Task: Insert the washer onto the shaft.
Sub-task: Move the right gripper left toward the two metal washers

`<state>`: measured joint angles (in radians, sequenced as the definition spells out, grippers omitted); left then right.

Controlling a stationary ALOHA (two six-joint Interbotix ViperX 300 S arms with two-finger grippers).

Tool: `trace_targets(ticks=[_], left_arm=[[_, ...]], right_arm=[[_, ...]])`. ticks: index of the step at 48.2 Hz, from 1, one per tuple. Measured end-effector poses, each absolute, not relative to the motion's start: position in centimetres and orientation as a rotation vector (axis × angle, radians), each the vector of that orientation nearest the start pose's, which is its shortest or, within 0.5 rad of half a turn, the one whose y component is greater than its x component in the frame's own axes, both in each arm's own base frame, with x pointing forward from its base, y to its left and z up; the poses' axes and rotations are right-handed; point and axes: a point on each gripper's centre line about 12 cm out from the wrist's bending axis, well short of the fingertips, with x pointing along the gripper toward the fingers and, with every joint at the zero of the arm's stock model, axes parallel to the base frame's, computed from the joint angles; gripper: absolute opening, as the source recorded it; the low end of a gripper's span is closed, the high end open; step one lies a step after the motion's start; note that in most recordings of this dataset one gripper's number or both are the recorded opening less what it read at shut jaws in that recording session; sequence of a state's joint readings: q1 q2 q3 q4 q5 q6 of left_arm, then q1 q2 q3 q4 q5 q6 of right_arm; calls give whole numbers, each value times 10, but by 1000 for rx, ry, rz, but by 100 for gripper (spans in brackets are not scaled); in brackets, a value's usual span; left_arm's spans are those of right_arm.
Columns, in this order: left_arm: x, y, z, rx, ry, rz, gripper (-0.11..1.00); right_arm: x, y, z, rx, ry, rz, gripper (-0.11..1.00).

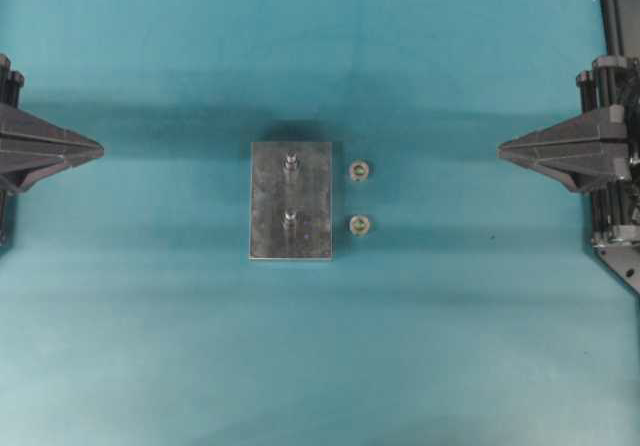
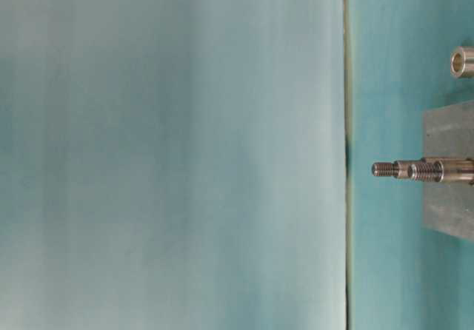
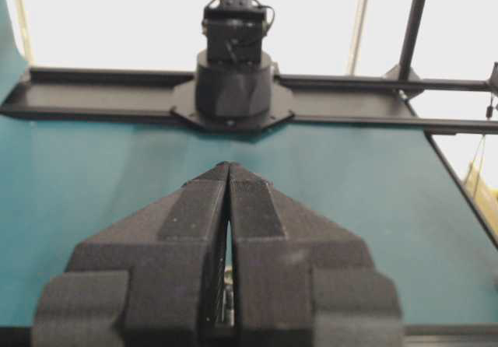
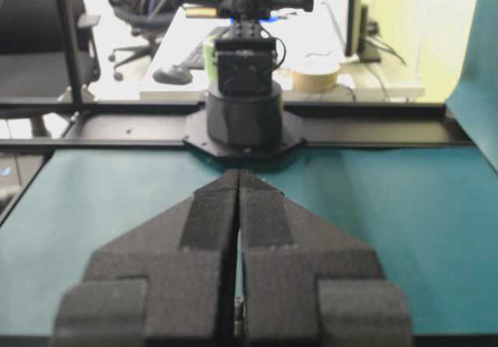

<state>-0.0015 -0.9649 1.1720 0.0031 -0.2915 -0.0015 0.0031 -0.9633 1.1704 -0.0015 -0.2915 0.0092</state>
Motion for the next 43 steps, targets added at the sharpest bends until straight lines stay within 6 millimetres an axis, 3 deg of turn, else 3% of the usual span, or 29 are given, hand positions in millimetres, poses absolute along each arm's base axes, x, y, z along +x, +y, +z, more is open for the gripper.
trace_targets(ticks=[6,13,27,43], left_arm=[[209,3,290,1,-31,14,0],[230,7,284,5,81,28,0],[274,8,259,27,335,24,0],[303,5,226,120,574,-20,0]], right_arm=[[203,-7,282,121,1,-44,1],[215,-14,261,236,232,-94,1],[250,-19,227,198,582,-113,1],[290,-43,193,137,812,-172,1]])
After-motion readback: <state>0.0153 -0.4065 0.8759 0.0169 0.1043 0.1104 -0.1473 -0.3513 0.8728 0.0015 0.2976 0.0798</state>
